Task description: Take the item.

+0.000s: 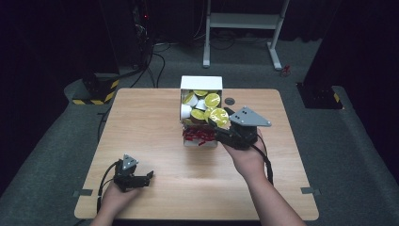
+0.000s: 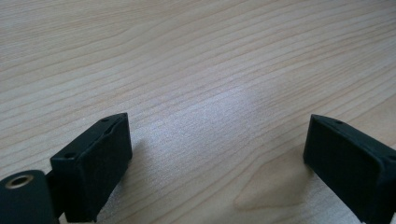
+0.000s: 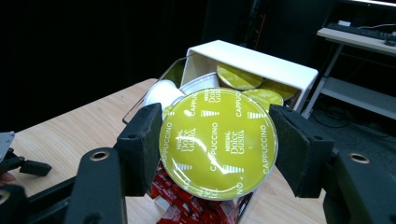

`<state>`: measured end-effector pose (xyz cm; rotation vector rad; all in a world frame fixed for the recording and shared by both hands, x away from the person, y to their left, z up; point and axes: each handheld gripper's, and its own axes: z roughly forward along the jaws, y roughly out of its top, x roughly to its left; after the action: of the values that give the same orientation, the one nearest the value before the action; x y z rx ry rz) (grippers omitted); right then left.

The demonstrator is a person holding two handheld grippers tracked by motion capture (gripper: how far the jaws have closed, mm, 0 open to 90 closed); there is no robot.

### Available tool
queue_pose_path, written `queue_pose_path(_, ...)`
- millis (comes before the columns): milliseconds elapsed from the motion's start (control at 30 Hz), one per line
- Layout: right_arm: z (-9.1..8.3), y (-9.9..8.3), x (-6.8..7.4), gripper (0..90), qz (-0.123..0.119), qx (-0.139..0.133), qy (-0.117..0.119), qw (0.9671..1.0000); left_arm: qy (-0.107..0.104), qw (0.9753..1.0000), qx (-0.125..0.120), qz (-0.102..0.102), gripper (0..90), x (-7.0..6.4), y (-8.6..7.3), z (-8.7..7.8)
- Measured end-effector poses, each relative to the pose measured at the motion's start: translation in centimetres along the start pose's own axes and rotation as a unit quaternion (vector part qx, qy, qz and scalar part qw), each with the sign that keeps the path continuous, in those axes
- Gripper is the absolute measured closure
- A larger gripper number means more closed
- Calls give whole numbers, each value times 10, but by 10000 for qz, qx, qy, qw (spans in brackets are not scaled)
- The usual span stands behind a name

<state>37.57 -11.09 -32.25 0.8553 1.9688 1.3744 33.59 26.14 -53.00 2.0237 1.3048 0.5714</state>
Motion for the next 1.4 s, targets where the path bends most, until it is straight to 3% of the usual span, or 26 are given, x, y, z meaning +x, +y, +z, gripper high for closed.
queue_pose_path(467,-8,-31,-5,379,48,-11,-87,9999,5,10000,-17,-13,83,0,0,0)
queue_pose_path(833,-9,-48,-6,379,-59,-23,-131,9999,12,10000,-15,-17,81,0,0,0)
queue_pose_path(1067,-8,-64,-15,379,113,7,-124,9999,45,10000,31,-55,55,0,0,1)
queue_pose_path(1400,-5,-74,-29,379,163,141,-231,9995,19,10000,72,-52,26,0,1,2)
